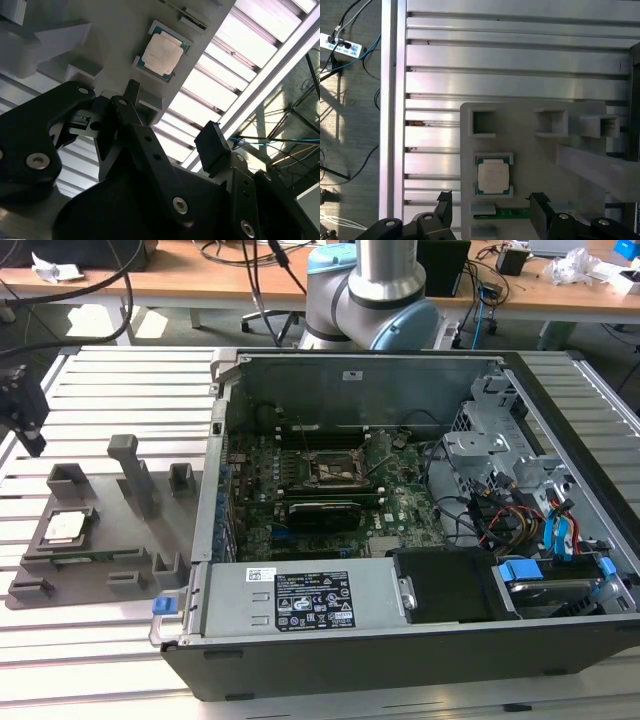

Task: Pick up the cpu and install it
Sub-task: 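Pick up the cpu and move it towards the insertion slot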

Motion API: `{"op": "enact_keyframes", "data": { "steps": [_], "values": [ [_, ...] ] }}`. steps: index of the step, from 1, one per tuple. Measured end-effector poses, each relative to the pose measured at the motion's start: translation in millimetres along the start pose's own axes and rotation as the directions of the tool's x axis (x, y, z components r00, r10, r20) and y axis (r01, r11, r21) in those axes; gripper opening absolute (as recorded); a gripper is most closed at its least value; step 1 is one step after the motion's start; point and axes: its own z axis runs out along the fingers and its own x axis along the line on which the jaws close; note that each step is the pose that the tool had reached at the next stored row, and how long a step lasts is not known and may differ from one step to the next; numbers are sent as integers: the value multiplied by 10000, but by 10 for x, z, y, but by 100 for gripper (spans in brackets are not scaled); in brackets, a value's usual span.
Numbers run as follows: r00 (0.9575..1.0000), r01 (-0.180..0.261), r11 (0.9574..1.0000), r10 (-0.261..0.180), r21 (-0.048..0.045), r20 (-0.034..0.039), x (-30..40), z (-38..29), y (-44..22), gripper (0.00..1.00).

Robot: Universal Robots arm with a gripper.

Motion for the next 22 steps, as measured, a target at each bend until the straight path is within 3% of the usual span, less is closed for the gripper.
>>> {"op": "enact_keyframes", "data": {
  "steps": [22],
  "values": [
    [10000, 0, 10000, 0, 0, -4, -47, 348, 8, 72]
  ]
}}
